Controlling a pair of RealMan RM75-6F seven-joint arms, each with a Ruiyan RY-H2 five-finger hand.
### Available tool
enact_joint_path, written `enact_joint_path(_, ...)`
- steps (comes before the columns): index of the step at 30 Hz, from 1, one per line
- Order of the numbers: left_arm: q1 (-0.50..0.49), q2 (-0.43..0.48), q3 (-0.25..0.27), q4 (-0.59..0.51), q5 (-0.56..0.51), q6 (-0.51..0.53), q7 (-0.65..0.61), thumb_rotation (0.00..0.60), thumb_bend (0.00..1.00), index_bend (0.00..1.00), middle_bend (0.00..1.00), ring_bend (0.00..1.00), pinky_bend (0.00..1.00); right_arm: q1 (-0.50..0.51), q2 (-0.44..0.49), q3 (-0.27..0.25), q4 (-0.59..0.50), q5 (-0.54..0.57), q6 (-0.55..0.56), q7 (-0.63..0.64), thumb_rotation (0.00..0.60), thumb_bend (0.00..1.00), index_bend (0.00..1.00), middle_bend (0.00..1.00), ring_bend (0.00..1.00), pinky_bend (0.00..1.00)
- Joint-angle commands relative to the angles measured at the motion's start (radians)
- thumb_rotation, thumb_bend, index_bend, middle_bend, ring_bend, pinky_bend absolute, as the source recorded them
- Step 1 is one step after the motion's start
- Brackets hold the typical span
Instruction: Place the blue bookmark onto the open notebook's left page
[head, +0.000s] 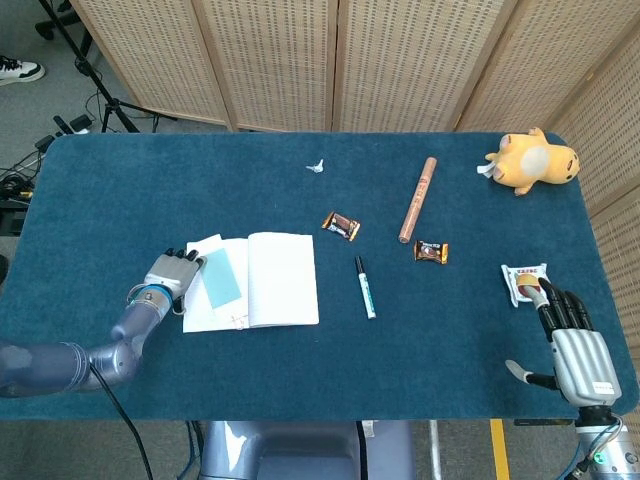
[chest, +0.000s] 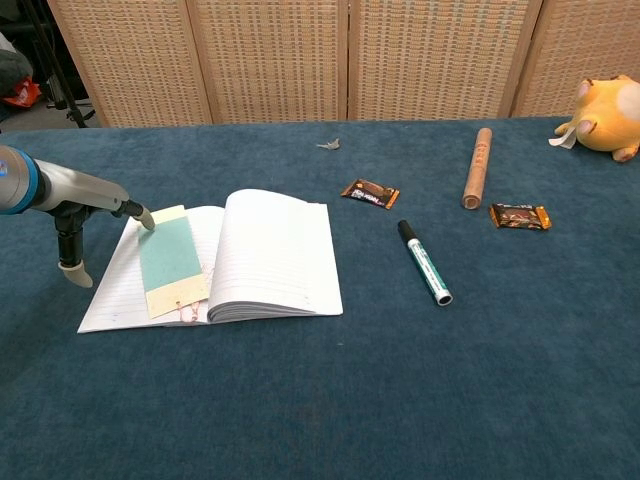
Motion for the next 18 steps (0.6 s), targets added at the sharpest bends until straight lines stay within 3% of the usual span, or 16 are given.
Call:
enact_joint_path(1, 0.001, -0.008, -0.003, 0.011, -0.007, -0.004, 0.004, 0.6, 0.21, 0.0, 0.0, 0.0, 0.0, 0.0, 0.0, 0.0, 0.0, 0.0, 0.001, 0.0, 0.6, 0.1, 0.0, 0.0, 0.0, 0.0)
enact_joint_path(18, 0.007, -0.042, -0.029, 0.03, -0.007, 0.02, 0.036, 0.6, 0.22, 0.0, 0.0, 0.0, 0.0, -0.001, -0.001, 0.002, 0.002, 0.002, 0.002, 0.002, 0.6, 0.1, 0.0, 0.0, 0.0, 0.0)
